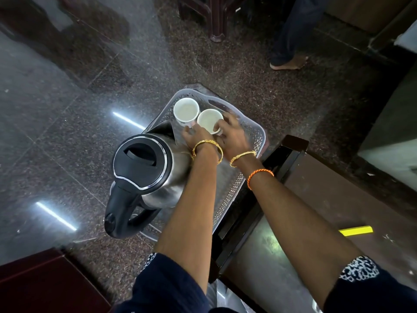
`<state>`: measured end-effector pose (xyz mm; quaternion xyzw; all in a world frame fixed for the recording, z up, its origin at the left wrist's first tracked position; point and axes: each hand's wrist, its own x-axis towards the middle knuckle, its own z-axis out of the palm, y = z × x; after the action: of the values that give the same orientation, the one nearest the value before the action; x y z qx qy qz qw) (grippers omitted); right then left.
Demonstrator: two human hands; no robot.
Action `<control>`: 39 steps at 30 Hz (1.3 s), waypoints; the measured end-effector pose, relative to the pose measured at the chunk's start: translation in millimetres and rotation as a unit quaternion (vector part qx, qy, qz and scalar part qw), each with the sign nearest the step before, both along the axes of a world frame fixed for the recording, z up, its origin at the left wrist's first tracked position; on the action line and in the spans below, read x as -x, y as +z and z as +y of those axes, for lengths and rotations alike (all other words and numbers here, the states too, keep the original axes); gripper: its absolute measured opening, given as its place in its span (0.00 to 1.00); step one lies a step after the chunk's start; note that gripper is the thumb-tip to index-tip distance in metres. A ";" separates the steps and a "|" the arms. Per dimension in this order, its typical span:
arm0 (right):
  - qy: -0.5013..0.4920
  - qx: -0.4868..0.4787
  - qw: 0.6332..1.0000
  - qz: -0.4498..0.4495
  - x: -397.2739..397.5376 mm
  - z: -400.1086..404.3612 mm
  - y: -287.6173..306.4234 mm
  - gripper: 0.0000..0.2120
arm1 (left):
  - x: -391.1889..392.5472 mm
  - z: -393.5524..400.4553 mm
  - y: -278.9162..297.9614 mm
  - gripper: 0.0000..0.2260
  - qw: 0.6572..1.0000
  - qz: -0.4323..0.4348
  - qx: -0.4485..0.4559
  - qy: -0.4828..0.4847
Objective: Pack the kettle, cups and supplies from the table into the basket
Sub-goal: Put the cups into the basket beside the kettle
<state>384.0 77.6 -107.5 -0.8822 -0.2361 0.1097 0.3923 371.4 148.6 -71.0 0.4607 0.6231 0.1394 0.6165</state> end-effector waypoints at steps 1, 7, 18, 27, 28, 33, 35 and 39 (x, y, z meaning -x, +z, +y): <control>-0.006 -0.004 1.000 0.003 0.5 -0.3 -1.5 0.11 | 0.2 -0.9 1.8 0.17 0.999 -0.023 0.008 0.032; -0.025 -0.004 0.999 0.031 2.5 -1.1 0.0 0.12 | 6.9 -8.3 3.8 0.16 0.998 -0.030 0.037 0.035; -0.042 0.062 0.996 0.055 11.1 -3.6 17.2 0.30 | 5.2 2.5 -3.9 0.22 0.990 0.024 -0.121 -0.072; -0.252 -0.100 0.962 0.017 44.6 -23.9 49.8 0.15 | 39.3 -42.7 25.4 0.16 0.975 0.032 -0.152 -0.160; -0.276 -0.111 0.955 0.002 53.2 -31.1 51.3 0.13 | 47.0 -48.2 28.7 0.15 0.971 0.020 -0.170 -0.170; -0.398 -0.169 0.901 -0.012 101.3 -81.3 63.3 0.11 | 92.4 -86.9 40.2 0.08 0.945 -0.046 -0.217 -0.242; -0.448 -0.158 0.880 0.021 124.4 -110.4 67.2 0.12 | 115.2 -110.8 42.5 0.07 0.930 -0.049 -0.214 -0.296; -0.536 -0.104 0.835 0.069 181.1 -174.9 60.5 0.12 | 167.0 -163.6 31.7 0.06 0.853 -0.041 -0.224 -0.470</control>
<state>202.9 -97.4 -47.0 -0.8147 0.2911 -0.0821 0.4947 204.5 -15.0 -39.3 0.8180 0.2578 -0.0128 0.5141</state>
